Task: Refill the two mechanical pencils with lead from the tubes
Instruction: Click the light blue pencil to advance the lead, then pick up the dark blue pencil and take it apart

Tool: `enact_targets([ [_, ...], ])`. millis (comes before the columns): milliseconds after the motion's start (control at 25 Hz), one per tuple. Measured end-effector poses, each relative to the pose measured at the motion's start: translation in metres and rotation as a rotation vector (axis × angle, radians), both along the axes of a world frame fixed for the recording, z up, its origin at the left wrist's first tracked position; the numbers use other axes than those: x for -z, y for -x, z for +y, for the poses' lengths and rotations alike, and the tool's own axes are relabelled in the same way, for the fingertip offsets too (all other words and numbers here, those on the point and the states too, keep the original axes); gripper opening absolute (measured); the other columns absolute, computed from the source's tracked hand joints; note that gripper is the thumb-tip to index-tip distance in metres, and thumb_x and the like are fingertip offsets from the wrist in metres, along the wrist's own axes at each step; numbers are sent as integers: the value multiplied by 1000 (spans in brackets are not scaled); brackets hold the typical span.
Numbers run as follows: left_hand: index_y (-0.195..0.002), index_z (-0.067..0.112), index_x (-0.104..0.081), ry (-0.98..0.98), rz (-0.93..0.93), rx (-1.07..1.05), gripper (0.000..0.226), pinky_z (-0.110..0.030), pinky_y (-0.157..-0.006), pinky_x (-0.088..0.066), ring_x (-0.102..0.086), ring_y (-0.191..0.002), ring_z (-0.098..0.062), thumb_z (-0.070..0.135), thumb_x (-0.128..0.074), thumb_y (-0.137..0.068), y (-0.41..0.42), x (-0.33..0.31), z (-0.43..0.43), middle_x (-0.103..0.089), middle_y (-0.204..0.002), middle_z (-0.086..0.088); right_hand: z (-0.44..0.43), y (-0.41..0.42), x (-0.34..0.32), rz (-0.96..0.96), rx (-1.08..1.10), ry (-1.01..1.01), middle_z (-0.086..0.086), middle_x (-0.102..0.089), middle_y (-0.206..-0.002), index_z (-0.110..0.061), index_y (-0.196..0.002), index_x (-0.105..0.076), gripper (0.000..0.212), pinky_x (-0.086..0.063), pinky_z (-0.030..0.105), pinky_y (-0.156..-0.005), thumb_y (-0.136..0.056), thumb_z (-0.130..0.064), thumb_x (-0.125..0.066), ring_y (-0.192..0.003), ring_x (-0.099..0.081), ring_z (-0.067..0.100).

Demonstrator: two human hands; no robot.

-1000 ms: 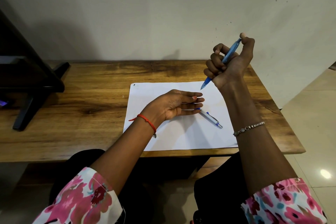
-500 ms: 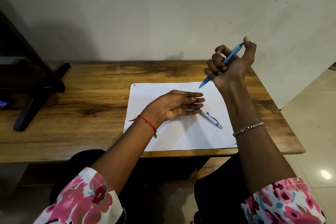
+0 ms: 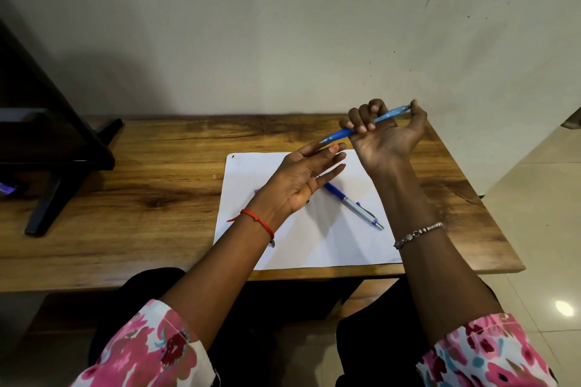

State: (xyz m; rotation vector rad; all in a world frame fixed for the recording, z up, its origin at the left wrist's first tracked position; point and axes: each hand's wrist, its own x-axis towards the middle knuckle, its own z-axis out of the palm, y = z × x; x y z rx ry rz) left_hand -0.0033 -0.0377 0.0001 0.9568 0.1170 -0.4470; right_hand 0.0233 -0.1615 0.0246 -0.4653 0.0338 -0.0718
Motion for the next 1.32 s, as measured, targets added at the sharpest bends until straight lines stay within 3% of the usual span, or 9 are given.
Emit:
enact_targets([
  [160, -87, 9, -64, 70, -4, -144, 9, -22, -66, -59, -68, -63, -8, 5, -57, -87, -2, -1, 3, -71, -65, 1, 8, 2, 5, 3, -18, -43, 7, -37, -47, -7, -57, -47, 56, -41, 33, -62, -88, -48, -24, -45, -42, 21],
  [280, -88, 8, -64, 79, 8, -191, 7, -21, -63, -58, -67, -62, -8, 7, -57, -86, -6, -4, 11, -71, -64, 1, 3, 2, 5, 48, 2, 31, 13, -55, -57, -1, -58, -59, 46, -55, 38, -75, -85, -32, -38, -63, -65, 32],
  [400, -88, 7, -64, 73, 31, -204, 7, -22, -62, -59, -67, -62, -9, 7, -57, -87, -10, -9, 21, -70, -63, 0, -7, 0, 3, 99, 120, 466, 7, -68, -68, -5, -70, -64, 32, -57, 34, -74, -92, -18, -44, -77, -70, 28],
  [560, -85, 7, -64, -37, 27, -188, 7, -24, -66, -59, -67, -58, -9, 7, -57, -87, -15, -13, 34, -69, -59, 0, -20, 2, 0, -35, 169, 1245, 3, -70, -74, -12, -83, -72, 7, -53, 24, -60, -84, -13, -66, -66, -66, 12],
  [680, -82, 6, -63, -79, 57, -179, 8, -25, -66, -58, -67, -55, -9, 6, -56, -87, -18, -12, 36, -69, -57, 0, -22, 2, 2, -173, 35, 1615, -3, -66, -70, -5, -95, -73, 18, -45, 10, -57, -77, -10, -73, -57, -60, -2],
  [880, -82, 5, -62, -121, 84, -172, 8, -26, -68, -57, -66, -65, -13, 6, -56, -88, -18, -9, 33, -68, -69, -5, -18, -1, 6, -205, 104, 1764, -2, -63, -78, -7, -98, -74, 23, -35, 2, -58, -76, -13, -75, -69, -56, -1],
  [1120, -78, 0, -57, -286, 166, -196, 8, -33, -87, -50, -60, -72, -18, 2, -59, -85, -17, -10, 35, -60, -80, -10, -13, -9, 21, 52, 189, 1684, -1, -58, -70, -1, -96, -74, 24, -35, 5, -54, -73, -7, -76, -65, -51, 7],
  [1240, -82, -2, -58, -374, 167, -226, 5, -32, -88, -50, -60, -73, -19, 1, -60, -84, -19, -9, 41, -60, -80, -9, -10, -12, 31, 201, 152, 1758, 10, -68, -84, -4, -94, -75, 23, -49, 34, -80, -72, -9, -78, -85, -61, 24],
  [1320, -100, -8, -59, -420, 155, -226, 18, -32, -87, -50, -60, -80, -21, 1, -60, -84, -19, -9, 43, -61, -88, -11, -7, -13, 35, 284, 128, 1799, 11, -70, -92, -7, -93, -75, 21, -45, 49, -92, -72, -10, -77, -96, -60, 28],
])
